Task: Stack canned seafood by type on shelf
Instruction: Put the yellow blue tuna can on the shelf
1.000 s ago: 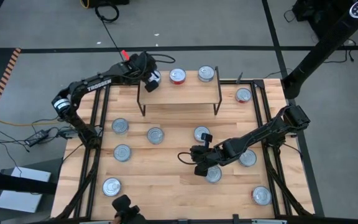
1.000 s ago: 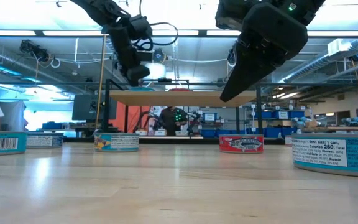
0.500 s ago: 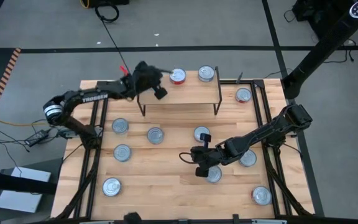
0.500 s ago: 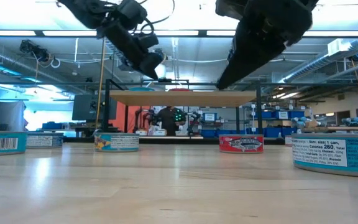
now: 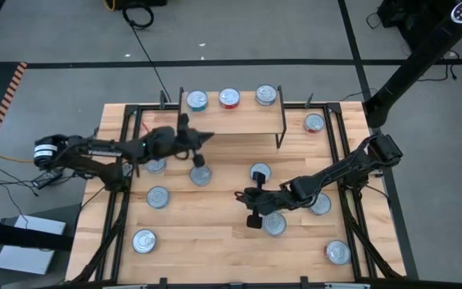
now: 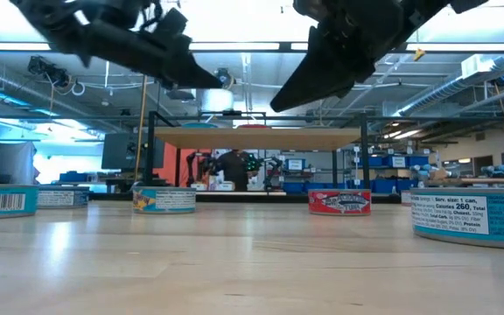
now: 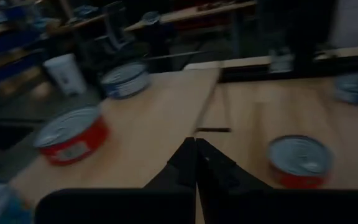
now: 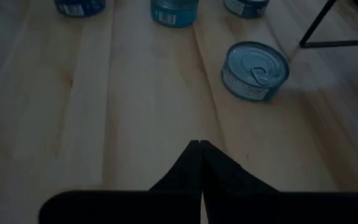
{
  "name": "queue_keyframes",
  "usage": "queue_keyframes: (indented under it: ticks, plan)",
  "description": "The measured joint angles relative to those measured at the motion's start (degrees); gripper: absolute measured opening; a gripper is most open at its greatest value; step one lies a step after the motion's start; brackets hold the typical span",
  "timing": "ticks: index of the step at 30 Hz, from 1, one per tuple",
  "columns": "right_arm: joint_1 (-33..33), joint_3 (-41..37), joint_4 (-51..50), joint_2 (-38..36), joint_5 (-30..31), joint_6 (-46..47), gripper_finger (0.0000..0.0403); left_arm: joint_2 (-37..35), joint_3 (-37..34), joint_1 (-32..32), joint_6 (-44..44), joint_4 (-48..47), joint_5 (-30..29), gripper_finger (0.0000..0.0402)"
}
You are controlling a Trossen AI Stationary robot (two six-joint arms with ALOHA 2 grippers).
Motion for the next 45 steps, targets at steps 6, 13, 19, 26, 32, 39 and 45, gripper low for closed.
queue_keyframes:
  ticks: [6,13,19,26,32,39,45]
  plan:
    - [-0.13,-1.43,3.6,0.0,-0.23,1.97,0.0022,-0.56,-4.92,-6.03,-0.15,5.25,0.5,0.0005]
    - [-1.63,-1.43,4.62,0.0,-6.45,2.03,0.0024,-0.56,-7.7,-9.89,0.76,9.5,0.57,0.0005]
    - [-1.99,-1.41,4.5,0.0,-7.1,1.73,0.0006,-0.56,-7.7,-10.27,1.51,9.2,0.55,0.0006]
    - [-2.01,-0.27,-2.6,-0.92,-8.02,3.39,0.0008,-0.56,-7.7,-10.27,1.66,8.61,2.17,0.0006]
    - [-0.81,5.6,-23.48,-2.48,-14.28,11.15,0.0007,-0.56,-7.69,-10.27,2.51,8.65,6.33,0.0006]
    - [2.7,9.62,-43.85,-2.49,-25.09,24.59,0.0007,-0.54,-7.68,-10.28,2.91,7.27,7.64,0.0006]
    - [4.69,9.78,-56.17,-2.49,-21.83,32.72,0.0007,-0.52,-7.68,-10.38,1.76,6.97,9.45,0.0006]
